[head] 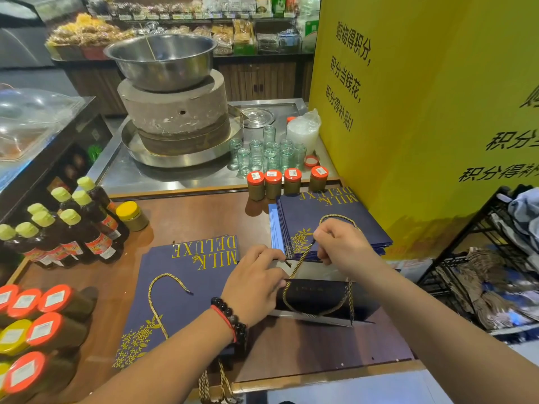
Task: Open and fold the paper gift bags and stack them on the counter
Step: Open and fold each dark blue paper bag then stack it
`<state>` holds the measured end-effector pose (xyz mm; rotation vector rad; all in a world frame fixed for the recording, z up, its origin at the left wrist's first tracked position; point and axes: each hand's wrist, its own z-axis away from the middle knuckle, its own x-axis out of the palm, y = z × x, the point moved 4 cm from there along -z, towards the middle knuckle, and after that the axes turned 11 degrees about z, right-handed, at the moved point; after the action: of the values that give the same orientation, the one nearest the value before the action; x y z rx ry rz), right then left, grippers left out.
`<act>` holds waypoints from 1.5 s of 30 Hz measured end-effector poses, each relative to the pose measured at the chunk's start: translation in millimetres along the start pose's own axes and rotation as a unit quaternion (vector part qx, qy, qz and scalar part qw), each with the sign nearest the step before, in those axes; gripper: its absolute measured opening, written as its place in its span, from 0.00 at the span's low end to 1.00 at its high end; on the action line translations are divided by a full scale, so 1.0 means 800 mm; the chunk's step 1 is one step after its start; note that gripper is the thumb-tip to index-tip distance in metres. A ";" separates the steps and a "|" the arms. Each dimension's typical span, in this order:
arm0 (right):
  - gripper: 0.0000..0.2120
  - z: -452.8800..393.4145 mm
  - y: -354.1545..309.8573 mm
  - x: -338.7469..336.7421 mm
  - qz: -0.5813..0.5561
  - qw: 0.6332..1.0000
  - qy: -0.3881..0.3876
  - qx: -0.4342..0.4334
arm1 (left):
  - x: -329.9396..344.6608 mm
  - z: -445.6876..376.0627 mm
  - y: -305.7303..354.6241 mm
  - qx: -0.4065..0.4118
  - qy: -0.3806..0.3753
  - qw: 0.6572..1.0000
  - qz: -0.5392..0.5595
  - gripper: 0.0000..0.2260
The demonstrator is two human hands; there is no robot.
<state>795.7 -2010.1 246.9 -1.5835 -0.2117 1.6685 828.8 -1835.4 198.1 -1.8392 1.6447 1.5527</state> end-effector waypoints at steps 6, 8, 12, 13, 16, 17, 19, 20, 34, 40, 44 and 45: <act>0.07 0.018 0.016 -0.003 -0.037 0.998 0.058 -0.001 | 0.001 -0.004 -0.001 0.001 0.000 1.000 -0.016 0.05; 0.05 0.027 0.020 -0.004 -0.057 0.993 0.098 -0.018 | 0.002 -0.005 -0.002 -0.001 -0.002 1.000 -0.018 0.05; 0.07 0.043 0.028 -0.005 -0.102 0.985 0.136 -0.010 | 0.003 -0.008 -0.005 -0.001 0.000 1.000 -0.018 0.04; 0.07 0.048 0.028 -0.004 -0.106 0.984 0.140 -0.012 | 0.003 -0.009 -0.005 -0.002 0.000 1.000 -0.019 0.05; 0.10 0.070 0.027 0.024 -0.067 0.992 0.098 -0.051 | 0.003 -0.013 -0.006 0.000 0.002 1.000 -0.021 0.06; 0.11 0.078 0.027 0.041 -0.051 0.994 0.070 -0.069 | 0.004 -0.014 -0.006 0.001 0.002 1.000 -0.020 0.06; 0.12 0.086 0.028 0.080 -0.003 0.996 -0.001 -0.087 | 0.005 -0.016 -0.008 0.001 0.000 1.000 -0.020 0.05; 0.16 0.086 0.031 0.098 0.023 0.996 -0.034 -0.079 | 0.005 -0.016 -0.008 -0.001 -0.002 1.000 -0.022 0.05; 0.13 0.076 0.044 0.163 -0.160 0.986 -0.039 -0.018 | 0.008 -0.020 -0.017 0.007 -0.011 1.000 -0.019 0.03; 0.15 0.098 0.053 0.167 -0.075 0.994 -0.055 -0.054 | 0.009 -0.024 -0.019 -0.005 0.001 1.000 -0.019 0.02; 0.15 0.112 0.062 0.170 -0.051 0.990 -0.082 -0.100 | 0.009 -0.029 -0.018 -0.008 0.009 1.000 -0.023 0.03; 0.15 0.116 0.064 0.172 -0.039 0.989 -0.088 -0.112 | 0.009 -0.030 -0.019 -0.008 0.010 1.000 -0.024 0.02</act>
<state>706.5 -1919.4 129.4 -1.5666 -0.5613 1.7722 852.6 -1852.0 195.5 -1.8939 1.5875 1.5373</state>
